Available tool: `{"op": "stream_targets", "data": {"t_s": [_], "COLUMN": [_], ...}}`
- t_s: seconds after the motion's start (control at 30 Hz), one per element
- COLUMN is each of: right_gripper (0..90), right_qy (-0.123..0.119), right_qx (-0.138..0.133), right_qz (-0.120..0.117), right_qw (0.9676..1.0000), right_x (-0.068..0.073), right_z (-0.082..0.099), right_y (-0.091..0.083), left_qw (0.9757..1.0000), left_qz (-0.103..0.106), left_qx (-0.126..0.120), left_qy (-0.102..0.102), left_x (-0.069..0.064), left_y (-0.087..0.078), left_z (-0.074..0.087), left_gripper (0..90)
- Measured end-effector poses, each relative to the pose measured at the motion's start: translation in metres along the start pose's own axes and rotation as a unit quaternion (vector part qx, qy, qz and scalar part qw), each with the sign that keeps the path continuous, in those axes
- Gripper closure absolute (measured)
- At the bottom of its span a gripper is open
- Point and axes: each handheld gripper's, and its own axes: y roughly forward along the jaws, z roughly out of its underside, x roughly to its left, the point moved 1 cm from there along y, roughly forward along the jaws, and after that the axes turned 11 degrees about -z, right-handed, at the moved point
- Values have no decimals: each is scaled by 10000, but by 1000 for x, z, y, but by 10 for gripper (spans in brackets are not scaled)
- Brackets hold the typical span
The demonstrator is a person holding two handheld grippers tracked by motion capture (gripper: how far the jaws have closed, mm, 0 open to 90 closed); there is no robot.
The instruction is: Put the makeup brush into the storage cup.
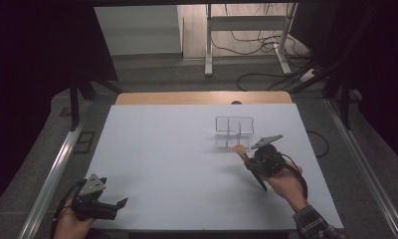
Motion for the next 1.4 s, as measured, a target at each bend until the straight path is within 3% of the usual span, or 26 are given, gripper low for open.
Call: {"op": "stream_targets", "data": {"t_s": [0.5,0.97,1.4], "right_gripper": [728,727,728], "right_qy": [1,108,125], "right_qx": [-526,-1041,-1328], "right_qz": [93,141,208], "right_qw": [9986,9944,9908], "right_x": [-1,-5,-9], "right_z": [-2,-5,-9], "right_y": [-14,-27,-36], "left_qw": [10000,10000,10000], "left_qz": [-9,-10,24], "left_qx": [-3,-7,6], "left_qy": [-9,-10,-68], "left_x": [0,0,0], "left_y": [0,0,0], "left_z": [0,0,0], "left_gripper": [0,0,0]}}
